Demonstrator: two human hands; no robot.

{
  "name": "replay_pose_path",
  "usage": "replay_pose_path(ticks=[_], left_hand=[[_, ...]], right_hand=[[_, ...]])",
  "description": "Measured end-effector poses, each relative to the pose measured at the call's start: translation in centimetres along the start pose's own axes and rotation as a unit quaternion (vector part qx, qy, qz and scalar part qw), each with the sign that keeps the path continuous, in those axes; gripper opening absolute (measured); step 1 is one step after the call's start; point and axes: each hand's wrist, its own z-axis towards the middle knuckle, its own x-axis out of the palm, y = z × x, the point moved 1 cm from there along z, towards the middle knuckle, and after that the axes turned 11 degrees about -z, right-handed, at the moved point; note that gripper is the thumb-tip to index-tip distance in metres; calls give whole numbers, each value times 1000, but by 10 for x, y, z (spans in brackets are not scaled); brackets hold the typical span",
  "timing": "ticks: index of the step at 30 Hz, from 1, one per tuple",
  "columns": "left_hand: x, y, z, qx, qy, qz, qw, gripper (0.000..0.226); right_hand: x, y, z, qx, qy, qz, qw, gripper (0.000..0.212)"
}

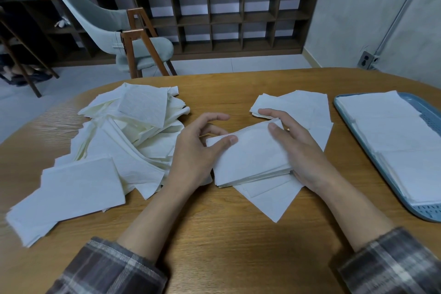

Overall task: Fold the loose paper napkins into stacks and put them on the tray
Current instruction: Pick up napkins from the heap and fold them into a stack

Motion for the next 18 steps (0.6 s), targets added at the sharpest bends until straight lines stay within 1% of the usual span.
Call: replay_pose_path(ticks=[3,5,7,9,11,12,14,15,17,18], left_hand=[[0,5,1,27,-33,58,997,26],[1,4,0,10,-38,76,996,24],[3,-1,-2,-53,-20,35,998,25],[4,-4,-3,-108,17,-49,993,35],[5,-5,-3,-161,62,-139,975,48],[6,-5,-3,-172,78,-160,969,49],[6,-6,-4,-156,80,-141,974,43],[6,-6,-4,-142,76,-118,980,45],[4,-1,-5,-103,65,-69,990,53],[2,2,-4,-80,55,-39,995,54]], right_hand=[[-2,3,-1,-1,-15,21,1000,30],[-4,5,-2,8,-20,56,998,31],[-6,9,-4,21,-18,106,994,32],[-7,12,-5,29,-16,136,990,32],[-7,13,-6,30,-22,137,990,32],[-6,12,-5,26,-32,117,992,32],[-5,9,-4,11,-49,55,997,32],[-5,8,-3,6,-47,32,998,32],[-5,8,-3,2,-13,15,1000,35],[-5,8,-3,1,14,29,999,40]])
